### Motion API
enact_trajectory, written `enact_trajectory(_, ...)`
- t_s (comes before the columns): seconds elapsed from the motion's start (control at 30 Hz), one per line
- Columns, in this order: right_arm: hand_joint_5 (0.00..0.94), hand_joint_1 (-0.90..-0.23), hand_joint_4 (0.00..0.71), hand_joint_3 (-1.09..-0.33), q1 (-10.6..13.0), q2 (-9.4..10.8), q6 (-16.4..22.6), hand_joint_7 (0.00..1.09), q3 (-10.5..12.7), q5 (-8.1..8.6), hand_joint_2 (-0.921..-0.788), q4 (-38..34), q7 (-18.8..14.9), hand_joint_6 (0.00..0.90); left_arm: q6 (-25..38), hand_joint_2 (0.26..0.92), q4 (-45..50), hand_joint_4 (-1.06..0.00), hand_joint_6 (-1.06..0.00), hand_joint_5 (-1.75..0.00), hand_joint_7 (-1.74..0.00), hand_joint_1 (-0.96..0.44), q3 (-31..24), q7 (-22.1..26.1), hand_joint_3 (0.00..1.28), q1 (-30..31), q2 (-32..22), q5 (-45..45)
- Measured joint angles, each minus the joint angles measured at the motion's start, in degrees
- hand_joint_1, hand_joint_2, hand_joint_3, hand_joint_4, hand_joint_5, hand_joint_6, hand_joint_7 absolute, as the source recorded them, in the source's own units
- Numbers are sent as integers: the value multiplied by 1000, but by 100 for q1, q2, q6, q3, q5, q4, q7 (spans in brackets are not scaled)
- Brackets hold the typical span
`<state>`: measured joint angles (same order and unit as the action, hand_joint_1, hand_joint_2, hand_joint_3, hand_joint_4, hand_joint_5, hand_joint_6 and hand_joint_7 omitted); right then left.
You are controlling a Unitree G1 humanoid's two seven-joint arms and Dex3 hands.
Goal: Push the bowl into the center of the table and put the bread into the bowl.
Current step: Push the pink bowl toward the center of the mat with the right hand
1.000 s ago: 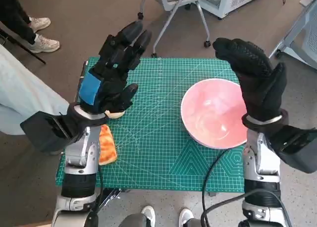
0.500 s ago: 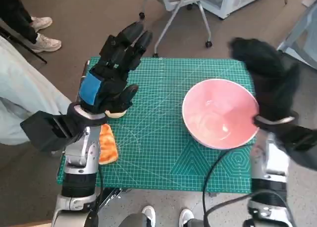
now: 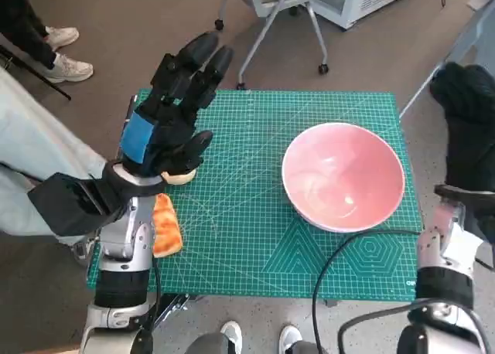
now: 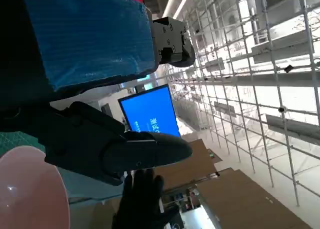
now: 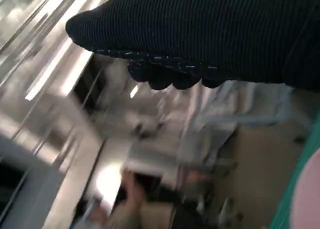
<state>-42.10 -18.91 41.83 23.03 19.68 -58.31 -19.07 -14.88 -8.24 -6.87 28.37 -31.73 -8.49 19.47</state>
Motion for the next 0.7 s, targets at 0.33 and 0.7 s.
enact_trajectory(0.33, 3, -564, 101, -848, -134, -53, -539, 231, 233, -90, -921, -1354, 598, 162, -61, 921, -87, -119, 1, -5, -496, -689, -1, -24, 436, 0, -1, -28)
enact_trajectory(0.7, 6, -560, 112, -923, -133, 279, -1190, 208, 453, -42, -921, -1560, 681, 163, -97, 921, -88, -119, 1, -5, -497, -694, -10, -20, 437, 1, -23, -53)
